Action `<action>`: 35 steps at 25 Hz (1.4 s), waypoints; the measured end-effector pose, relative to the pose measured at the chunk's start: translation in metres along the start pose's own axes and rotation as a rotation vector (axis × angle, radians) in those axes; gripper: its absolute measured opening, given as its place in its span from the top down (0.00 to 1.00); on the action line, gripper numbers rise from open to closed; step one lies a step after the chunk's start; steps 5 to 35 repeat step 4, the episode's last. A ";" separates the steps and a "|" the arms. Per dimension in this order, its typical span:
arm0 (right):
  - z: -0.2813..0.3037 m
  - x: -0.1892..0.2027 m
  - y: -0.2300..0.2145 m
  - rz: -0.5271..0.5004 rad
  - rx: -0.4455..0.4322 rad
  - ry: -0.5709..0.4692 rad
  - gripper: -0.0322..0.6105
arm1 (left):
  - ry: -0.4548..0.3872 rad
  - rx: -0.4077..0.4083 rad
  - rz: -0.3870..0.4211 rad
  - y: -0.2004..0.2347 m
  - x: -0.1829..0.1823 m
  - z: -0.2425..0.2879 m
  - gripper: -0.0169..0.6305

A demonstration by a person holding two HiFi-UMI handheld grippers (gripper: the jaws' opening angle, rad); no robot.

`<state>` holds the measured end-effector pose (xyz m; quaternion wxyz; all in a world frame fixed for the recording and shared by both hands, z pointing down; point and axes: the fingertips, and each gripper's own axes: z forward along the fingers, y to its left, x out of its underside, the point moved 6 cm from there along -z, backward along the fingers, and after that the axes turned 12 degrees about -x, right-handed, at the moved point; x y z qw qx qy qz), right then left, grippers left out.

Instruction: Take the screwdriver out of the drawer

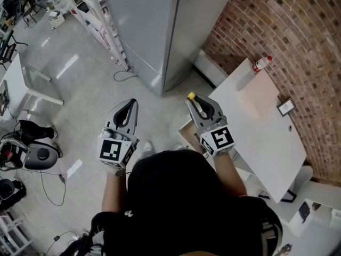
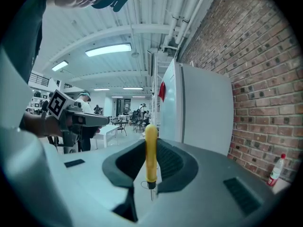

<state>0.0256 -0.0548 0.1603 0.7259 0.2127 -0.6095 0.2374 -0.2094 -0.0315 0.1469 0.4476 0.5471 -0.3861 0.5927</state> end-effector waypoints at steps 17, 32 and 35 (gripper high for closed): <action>-0.004 0.001 -0.003 0.001 0.013 -0.001 0.83 | 0.002 0.006 -0.004 -0.003 0.001 0.003 0.97; -0.004 0.001 -0.003 0.001 0.013 -0.001 0.83 | 0.002 0.006 -0.004 -0.003 0.001 0.003 0.97; -0.004 0.001 -0.003 0.001 0.013 -0.001 0.83 | 0.002 0.006 -0.004 -0.003 0.001 0.003 0.97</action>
